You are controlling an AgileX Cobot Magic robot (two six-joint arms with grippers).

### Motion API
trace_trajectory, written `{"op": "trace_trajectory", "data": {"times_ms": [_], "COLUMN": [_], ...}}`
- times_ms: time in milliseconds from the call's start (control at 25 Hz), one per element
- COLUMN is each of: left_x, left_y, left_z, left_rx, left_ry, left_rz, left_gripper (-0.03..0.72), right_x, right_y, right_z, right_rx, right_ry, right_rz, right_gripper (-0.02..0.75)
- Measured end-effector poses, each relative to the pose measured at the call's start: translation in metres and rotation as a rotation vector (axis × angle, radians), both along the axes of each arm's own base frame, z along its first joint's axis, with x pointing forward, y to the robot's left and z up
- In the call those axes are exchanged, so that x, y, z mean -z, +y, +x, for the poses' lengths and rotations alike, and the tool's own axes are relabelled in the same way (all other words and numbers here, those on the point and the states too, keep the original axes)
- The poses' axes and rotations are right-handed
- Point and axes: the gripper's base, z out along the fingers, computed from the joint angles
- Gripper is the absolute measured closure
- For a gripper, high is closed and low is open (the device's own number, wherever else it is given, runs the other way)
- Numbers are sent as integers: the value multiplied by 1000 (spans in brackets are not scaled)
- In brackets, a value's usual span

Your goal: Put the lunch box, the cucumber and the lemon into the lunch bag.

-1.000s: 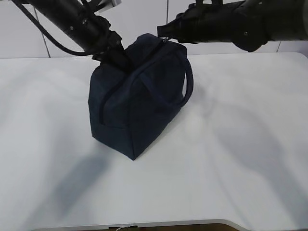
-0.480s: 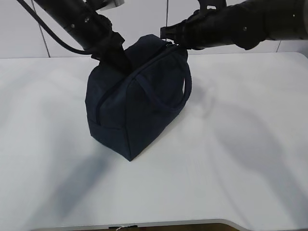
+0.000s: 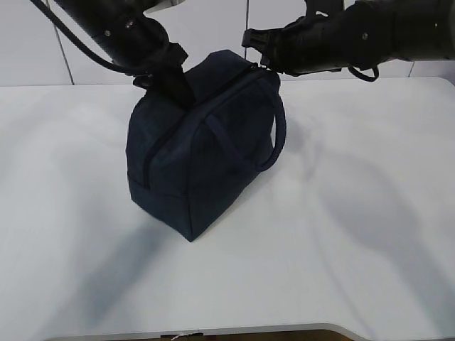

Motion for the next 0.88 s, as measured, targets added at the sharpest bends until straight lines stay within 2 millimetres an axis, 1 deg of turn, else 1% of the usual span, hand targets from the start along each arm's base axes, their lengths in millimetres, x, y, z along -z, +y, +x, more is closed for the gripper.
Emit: {"op": "trace_trajectory", "data": {"times_ms": [120,280,520,800,880], "left_x": [0,1,-2,-1,-1], "left_y": [3,6,8,9,9], "left_z": [-10,-16,-19,-19,-19], "left_rx": [-3,-4,-5,-5,-5], "left_ry": [23,43,40,32,30], "left_rz": [8,16,20,39,42], "left_gripper": [680,680,680,679,662], "right_x": [0,1,18,19,18], "right_y": [0,1,4,4,4], "right_z": [0,2,7,9,9], "right_rx": [16,34,50,58,61], "right_ry": [10,7,35,29,29], "right_rz": [39,85,108,127,133], "right_gripper": [732,732,732,732,732]}}
